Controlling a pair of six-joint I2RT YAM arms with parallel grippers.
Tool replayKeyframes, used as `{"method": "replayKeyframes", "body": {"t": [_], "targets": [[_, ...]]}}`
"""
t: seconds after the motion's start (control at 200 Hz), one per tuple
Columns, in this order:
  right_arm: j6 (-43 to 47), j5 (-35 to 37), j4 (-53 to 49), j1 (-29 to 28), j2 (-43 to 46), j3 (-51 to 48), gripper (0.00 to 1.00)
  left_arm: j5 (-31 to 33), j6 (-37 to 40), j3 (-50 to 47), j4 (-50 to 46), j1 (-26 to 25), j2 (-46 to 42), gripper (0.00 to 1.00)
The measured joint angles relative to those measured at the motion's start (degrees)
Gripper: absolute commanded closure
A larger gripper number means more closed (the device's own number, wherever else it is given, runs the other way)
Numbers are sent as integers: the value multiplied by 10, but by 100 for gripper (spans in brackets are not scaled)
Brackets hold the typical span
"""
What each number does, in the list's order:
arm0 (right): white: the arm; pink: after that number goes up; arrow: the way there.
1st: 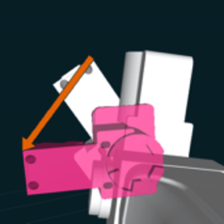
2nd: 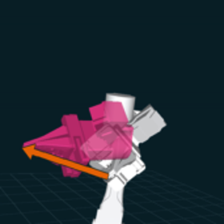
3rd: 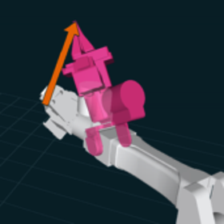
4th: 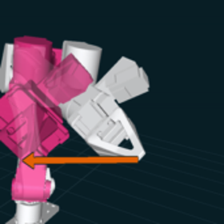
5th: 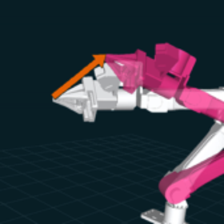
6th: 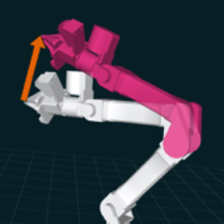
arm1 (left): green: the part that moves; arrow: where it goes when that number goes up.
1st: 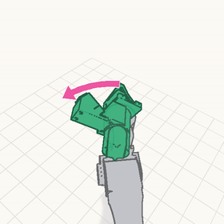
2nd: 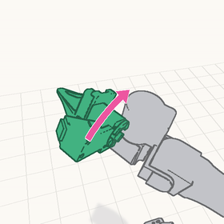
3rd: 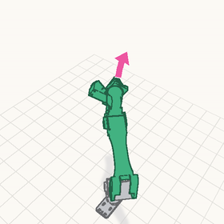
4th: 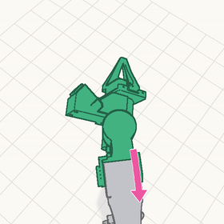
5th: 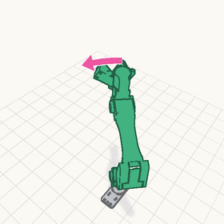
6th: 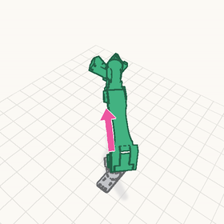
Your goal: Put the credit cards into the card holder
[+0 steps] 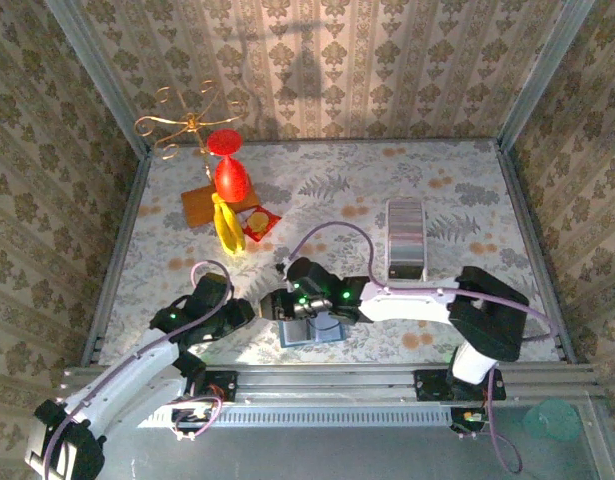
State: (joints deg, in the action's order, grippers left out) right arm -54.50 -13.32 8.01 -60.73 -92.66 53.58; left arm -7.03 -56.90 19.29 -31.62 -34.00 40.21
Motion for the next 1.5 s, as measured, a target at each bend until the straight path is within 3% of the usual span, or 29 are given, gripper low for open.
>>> {"method": "replayKeyframes", "body": {"t": [0.14,0.25,0.285,0.37,0.435,0.655,0.81,1.075,1.5], "targets": [[88,11,-61,69,91,-12,59,-19,17,3,23,-18,30,50],[222,17,-126,146,174,-13,56,-20,33,21,39,-60,64,42],[271,19,-144,169,197,-13,53,-19,39,31,45,-76,80,41],[422,21,-187,216,251,-17,32,-16,46,55,64,-110,122,38],[543,23,-223,242,283,-23,28,-14,52,68,80,-130,154,38],[892,21,-374,368,298,-25,20,-12,68,94,106,-166,250,37],[1060,35,-403,450,298,-52,17,-11,73,102,111,-172,285,36],[1221,54,-397,510,233,-79,18,-3,76,123,103,-174,315,41],[1296,64,-316,510,145,-79,18,0,77,147,85,-174,353,48]]}}
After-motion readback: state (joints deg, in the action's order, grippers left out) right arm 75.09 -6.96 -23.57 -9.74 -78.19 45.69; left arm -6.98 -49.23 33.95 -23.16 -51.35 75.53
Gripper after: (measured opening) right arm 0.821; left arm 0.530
